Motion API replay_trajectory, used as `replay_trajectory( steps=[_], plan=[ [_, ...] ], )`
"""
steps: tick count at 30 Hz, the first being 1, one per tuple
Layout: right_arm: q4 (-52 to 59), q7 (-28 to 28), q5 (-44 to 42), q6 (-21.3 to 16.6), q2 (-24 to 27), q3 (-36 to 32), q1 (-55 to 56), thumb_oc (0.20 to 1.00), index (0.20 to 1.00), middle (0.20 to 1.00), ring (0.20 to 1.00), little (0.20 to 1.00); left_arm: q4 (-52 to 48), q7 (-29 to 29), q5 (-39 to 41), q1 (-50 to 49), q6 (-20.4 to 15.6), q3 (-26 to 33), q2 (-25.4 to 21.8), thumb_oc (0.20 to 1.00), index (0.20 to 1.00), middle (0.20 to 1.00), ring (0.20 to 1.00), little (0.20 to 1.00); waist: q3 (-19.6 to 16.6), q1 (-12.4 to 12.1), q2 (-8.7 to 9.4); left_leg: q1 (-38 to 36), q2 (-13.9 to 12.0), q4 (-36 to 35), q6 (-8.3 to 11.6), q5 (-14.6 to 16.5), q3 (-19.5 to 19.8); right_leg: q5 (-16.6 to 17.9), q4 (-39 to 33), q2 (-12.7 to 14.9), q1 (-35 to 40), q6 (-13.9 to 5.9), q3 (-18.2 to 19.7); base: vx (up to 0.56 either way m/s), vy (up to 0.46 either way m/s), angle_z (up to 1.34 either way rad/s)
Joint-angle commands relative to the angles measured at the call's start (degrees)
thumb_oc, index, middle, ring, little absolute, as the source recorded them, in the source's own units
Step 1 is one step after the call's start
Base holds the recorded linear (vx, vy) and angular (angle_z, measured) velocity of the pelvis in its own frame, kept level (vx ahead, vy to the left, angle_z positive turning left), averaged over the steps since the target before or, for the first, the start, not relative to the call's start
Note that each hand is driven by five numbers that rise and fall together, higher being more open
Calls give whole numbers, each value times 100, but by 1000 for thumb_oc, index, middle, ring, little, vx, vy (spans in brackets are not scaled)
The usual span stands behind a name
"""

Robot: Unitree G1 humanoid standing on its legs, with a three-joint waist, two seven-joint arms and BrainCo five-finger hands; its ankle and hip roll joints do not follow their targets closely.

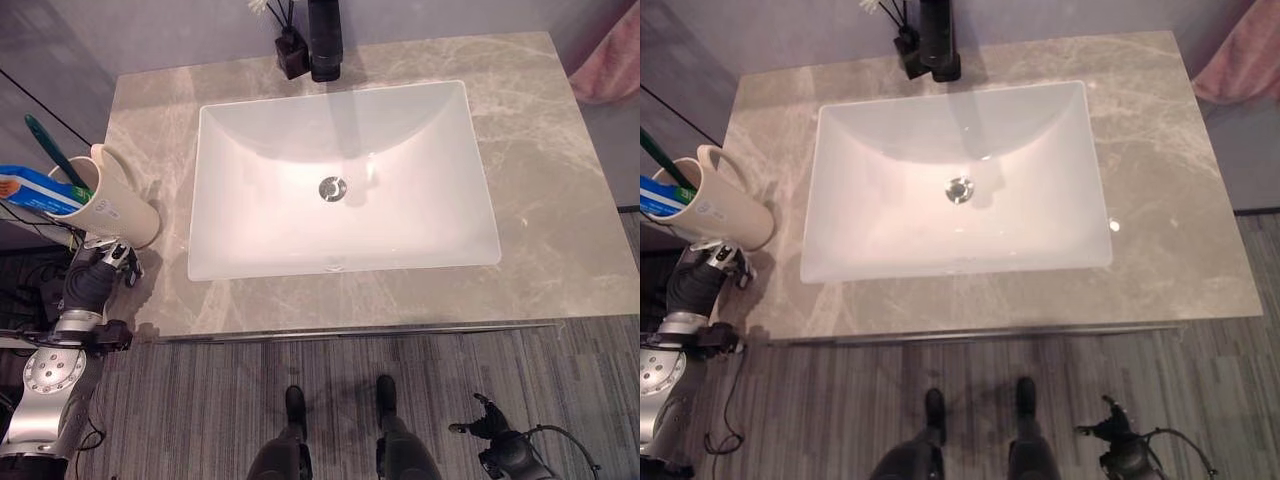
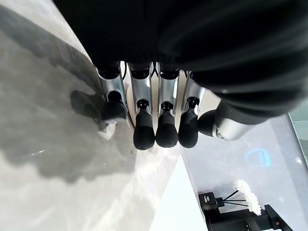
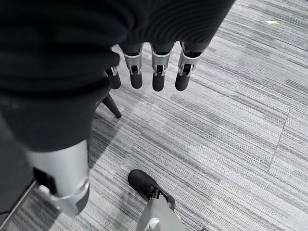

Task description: Put brush and paste in cup on sink, flatten towel.

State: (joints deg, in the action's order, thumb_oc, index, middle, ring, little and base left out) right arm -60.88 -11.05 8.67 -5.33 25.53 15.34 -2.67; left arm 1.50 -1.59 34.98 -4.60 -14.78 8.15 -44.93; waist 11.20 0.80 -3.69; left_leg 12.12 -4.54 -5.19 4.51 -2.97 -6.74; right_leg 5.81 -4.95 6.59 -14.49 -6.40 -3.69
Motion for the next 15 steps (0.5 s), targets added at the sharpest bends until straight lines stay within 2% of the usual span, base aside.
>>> replay_trajectory(
  steps=[1,8,15],
  plan=[
    [8,-103,-164,-30,81,115,-113,1000,1000,1000,1000,1000,249,-182,-78,209,-148,97,-350,200,200,200,200,200,-21,99,139,194,-160,19,140,-285,87,158,-5,367,-47,-299,-31,0,0,0],
    [-64,-122,-214,-24,41,94,-132,1000,1000,1000,1000,1000,256,-173,-108,201,-138,65,-336,200,200,200,200,200,-15,89,149,212,-150,19,133,-275,100,155,-5,384,-52,-302,-38,0,0,0],
    [-231,-64,-190,5,-7,71,-117,1000,1000,1000,1000,1000,169,46,-132,-274,-83,189,-223,200,200,200,200,200,-131,27,119,37,-130,19,102,-192,97,101,-5,417,116,-291,-29,11,9,0]
  ],
)
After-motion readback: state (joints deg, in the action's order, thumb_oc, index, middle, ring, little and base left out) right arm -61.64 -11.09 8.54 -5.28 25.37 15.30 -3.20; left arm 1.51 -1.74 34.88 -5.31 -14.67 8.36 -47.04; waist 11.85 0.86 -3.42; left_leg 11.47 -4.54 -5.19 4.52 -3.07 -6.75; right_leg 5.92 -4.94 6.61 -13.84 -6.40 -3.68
